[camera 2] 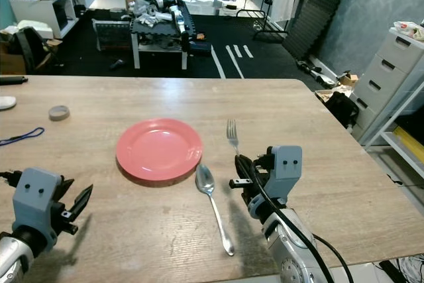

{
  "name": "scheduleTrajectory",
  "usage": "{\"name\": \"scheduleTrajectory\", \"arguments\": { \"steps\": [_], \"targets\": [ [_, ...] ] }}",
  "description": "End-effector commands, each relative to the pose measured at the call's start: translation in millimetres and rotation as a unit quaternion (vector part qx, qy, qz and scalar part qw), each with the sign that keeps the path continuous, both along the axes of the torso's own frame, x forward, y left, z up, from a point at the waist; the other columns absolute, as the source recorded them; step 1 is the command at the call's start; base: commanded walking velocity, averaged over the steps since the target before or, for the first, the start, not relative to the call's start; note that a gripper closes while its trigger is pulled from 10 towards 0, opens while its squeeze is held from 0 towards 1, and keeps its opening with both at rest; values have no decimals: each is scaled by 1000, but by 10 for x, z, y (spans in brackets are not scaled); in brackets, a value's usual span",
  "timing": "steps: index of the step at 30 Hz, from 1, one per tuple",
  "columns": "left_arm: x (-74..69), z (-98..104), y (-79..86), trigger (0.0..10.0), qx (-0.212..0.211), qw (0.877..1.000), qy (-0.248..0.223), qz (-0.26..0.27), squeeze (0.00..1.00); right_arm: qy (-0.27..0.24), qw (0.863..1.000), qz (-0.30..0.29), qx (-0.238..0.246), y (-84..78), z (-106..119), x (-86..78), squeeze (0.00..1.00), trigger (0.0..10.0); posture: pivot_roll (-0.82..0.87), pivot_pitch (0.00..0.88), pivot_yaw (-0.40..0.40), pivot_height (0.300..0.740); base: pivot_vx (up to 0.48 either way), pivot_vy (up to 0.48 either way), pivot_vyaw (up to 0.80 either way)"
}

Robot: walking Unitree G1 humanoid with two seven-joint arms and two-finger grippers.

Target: Setting the table

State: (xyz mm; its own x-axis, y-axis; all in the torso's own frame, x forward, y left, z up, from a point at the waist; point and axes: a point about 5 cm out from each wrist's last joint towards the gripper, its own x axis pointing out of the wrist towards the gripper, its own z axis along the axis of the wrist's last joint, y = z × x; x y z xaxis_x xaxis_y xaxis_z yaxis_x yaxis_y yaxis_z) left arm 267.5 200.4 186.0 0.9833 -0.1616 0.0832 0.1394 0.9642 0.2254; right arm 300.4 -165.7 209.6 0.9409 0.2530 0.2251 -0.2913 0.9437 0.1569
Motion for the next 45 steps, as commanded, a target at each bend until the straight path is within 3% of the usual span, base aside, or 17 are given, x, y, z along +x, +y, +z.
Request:
{"name": "scheduleTrajectory", "arguments": {
  "steps": [1,4,18,45],
  "targets": [
    [-18,-93,21,10000,-4,1000,16,8,0,5,1000,-6,-4,-25,-48,-50,0,10000,59,160,36,740,0,0,0],
    [-30,-122,9,10000,-5,1000,20,8,0,5,1000,-10,-19,-6,-93,-94,0,10000,55,161,40,740,0,0,0],
    [-19,-139,-14,10000,-6,1000,22,9,0,30,999,-40,-3,-79,-200,-60,0,10000,56,164,45,740,0,0,-57],
    [-10,-146,-26,10000,-7,1000,24,6,0,41,997,-61,-3,-144,-252,-58,0,10000,53,168,49,740,0,0,-800]
  ]
}}
